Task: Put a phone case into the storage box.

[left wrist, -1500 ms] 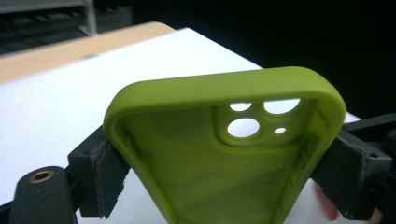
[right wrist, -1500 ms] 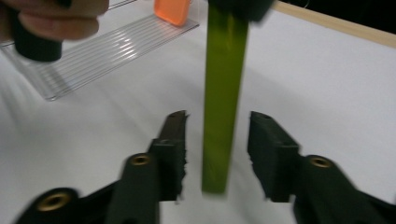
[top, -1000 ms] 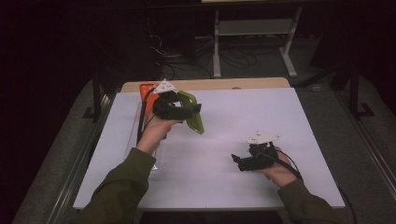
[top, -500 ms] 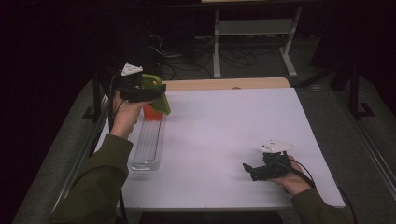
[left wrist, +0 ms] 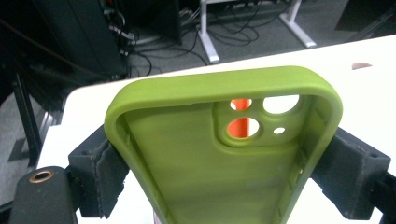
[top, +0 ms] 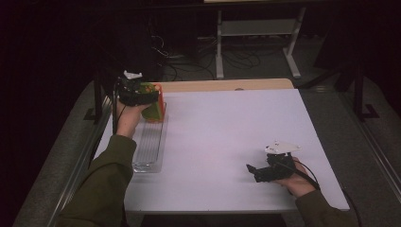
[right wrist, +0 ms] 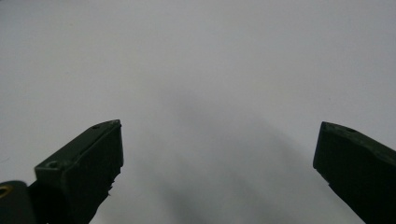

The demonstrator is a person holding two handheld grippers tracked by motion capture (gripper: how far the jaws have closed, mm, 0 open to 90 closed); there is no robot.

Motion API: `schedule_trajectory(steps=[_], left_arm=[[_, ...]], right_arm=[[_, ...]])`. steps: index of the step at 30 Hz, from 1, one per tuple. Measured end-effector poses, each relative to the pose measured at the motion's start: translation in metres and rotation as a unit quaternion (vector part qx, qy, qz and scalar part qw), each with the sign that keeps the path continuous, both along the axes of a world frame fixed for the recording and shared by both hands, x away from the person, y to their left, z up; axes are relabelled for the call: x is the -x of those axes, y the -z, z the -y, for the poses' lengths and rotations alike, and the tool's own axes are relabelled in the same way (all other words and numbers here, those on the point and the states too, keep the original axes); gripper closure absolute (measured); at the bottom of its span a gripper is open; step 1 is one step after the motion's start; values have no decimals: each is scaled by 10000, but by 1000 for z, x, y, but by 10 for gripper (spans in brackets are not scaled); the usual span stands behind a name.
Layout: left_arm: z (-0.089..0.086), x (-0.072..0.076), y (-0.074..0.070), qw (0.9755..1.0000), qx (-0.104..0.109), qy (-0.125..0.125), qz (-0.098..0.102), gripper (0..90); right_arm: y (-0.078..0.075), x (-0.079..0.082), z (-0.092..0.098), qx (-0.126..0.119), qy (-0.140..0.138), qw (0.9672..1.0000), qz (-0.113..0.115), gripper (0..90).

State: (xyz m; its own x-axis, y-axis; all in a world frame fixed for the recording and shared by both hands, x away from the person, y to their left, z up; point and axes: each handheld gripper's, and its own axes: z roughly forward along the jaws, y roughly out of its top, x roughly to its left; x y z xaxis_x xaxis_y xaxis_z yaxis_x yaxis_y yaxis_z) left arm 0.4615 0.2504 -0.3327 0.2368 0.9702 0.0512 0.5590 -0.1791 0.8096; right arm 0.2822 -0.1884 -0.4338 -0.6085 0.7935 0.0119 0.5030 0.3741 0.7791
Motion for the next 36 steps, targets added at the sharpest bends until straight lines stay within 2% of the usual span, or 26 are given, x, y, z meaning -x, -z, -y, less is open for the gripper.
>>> schedule_trajectory(steps=[2, 3, 4, 8, 9, 12, 17, 22, 27, 29, 32, 36], left_arm=[[1, -3, 7, 10000, -35, -53, -54, 135], [2, -5, 10, 9999, 15, -103, -97, 135], [2, -6, 12, 9999, -59, -82, -127, 135], [7, -10, 22, 9996, -111, -114, -219, 134], [8, -11, 24, 9993, -220, -125, -270, 133], [8, -14, 31, 9991, -246, -167, -295, 131], [9, -15, 33, 9991, -282, -172, -249, 115], [6, -15, 32, 9996, -185, -70, -219, 11], [3, -11, 26, 9999, -88, 8, -91, 0], [1, -9, 23, 9999, -105, 80, -86, 0], [-1, -5, 19, 9996, -23, 253, -118, 0], [-1, 6, 14, 9976, 25, 676, -133, 0]], right_arm=[[0, 0, 0, -11, 0, 10000, 26, 12], [0, 0, 0, -13, 1, 10000, 26, 12], [0, -1, 0, -11, 2, 10000, 29, 12], [-1, 0, 0, -16, 6, 10000, 47, 12], [-1, 0, 0, -21, 8, 10000, 41, 12], [-2, 0, 1, -24, 10, 10000, 52, 12], [-2, 0, 2, -34, 9, 10000, 72, 12], [-2, 0, 2, -41, 10, 10000, 56, 12], [-2, 0, 2, -42, 13, 10000, 60, 12], [-2, 0, 2, -42, 12, 10000, 60, 12], [-2, 0, 1, -39, 11, 10000, 65, 12], [-2, 0, 1, -57, 17, 10000, 71, 12]])
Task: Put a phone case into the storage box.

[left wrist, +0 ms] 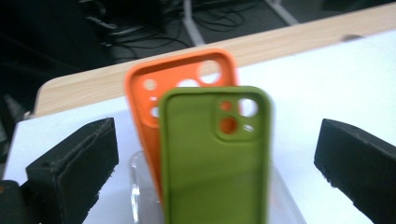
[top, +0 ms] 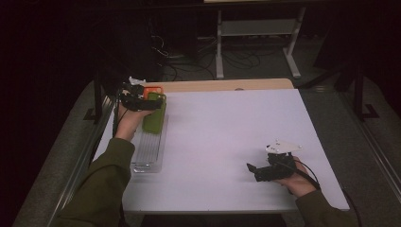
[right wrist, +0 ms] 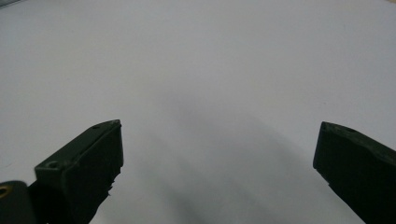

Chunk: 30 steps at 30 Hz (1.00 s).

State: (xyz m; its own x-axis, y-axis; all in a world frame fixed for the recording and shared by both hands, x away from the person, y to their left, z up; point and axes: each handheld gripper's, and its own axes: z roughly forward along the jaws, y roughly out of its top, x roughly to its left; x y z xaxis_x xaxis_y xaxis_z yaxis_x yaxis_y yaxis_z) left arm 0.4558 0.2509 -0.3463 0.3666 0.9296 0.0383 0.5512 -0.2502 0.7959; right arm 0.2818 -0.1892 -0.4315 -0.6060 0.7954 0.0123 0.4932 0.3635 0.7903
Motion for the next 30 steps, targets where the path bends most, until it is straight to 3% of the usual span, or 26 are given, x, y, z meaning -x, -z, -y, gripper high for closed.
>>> schedule_trajectory(steps=[3, 6, 9, 12, 20, 26, 30], left_arm=[[1, 11, -5, 9992, 79, 394, 29, 0], [3, 22, -8, 9969, 167, 775, 23, 0], [5, 36, -11, 9919, 360, 1213, 32, 0], [8, 54, -11, 9847, 514, 1662, 103, 0], [15, 92, -2, 9706, 770, 2278, 110, 0], [16, 112, 13, 9656, 868, 2452, 49, 0], [15, 120, 21, 9637, 779, 2553, 39, 0]], right_arm=[[0, 0, 0, 3, -27, 10000, 17, 12], [-1, 0, 1, -4, -45, 10000, 50, 12], [-3, 0, 2, -48, -60, 10000, 58, 12], [-6, 1, 3, -96, -105, 9999, 69, 12], [-13, 3, 6, -229, -244, 9993, 159, 12], [-17, 4, 8, -280, -344, 9988, 203, 12], [-20, 4, 9, -341, -438, 9981, 254, 12]])
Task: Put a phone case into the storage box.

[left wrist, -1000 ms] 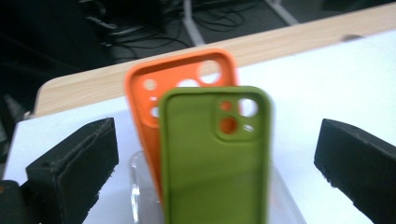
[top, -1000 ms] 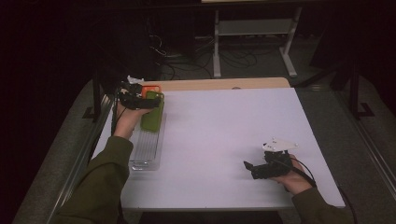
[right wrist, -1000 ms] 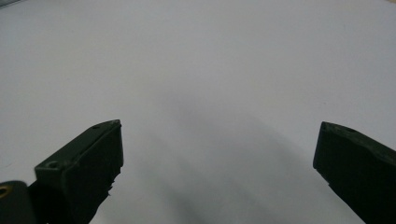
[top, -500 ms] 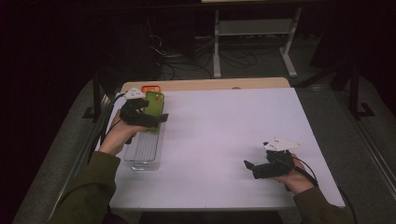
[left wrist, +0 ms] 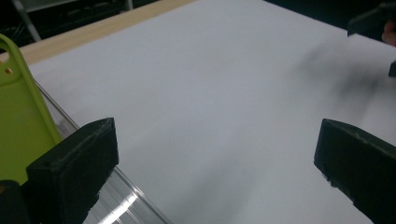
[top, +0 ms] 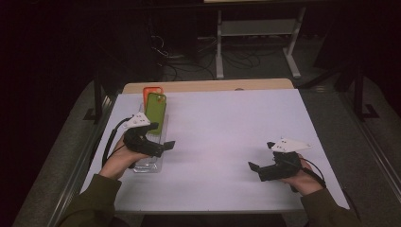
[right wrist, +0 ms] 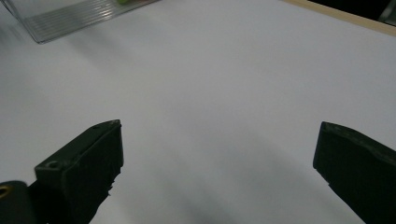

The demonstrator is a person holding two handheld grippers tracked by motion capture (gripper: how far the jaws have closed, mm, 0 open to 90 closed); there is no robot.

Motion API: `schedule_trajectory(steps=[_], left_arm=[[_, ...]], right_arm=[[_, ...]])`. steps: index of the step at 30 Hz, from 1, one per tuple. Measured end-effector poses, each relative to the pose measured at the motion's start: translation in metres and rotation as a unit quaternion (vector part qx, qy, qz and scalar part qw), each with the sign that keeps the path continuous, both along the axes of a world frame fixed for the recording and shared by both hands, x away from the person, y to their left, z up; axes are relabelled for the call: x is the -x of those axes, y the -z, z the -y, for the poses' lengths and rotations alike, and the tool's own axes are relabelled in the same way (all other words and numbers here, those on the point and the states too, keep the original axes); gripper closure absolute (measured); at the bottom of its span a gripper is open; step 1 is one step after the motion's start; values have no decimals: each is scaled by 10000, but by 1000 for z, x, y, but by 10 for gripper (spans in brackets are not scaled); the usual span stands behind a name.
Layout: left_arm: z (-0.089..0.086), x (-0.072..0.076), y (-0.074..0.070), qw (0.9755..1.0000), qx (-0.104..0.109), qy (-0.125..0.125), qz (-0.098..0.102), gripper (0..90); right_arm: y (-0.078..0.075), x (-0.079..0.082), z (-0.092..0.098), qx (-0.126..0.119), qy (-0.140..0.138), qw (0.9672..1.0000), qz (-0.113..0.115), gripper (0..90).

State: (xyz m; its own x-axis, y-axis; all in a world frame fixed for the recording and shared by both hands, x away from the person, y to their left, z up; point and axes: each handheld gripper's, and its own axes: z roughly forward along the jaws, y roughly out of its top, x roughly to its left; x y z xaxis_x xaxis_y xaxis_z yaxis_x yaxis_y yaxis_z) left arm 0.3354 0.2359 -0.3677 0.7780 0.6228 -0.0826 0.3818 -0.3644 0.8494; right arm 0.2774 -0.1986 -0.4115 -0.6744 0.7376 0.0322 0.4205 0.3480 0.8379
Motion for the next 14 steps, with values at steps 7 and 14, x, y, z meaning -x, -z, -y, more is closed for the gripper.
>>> schedule_trajectory(steps=[7, 14], left_arm=[[-3, 13, 16, 10000, -62, 70, -10, 0], [-5, 16, 25, 9999, -98, 134, -39, 0]], right_arm=[[-2, 1, 0, -41, -109, 9999, 10, 12], [-4, 1, 0, -63, -173, 9998, 33, 12]])
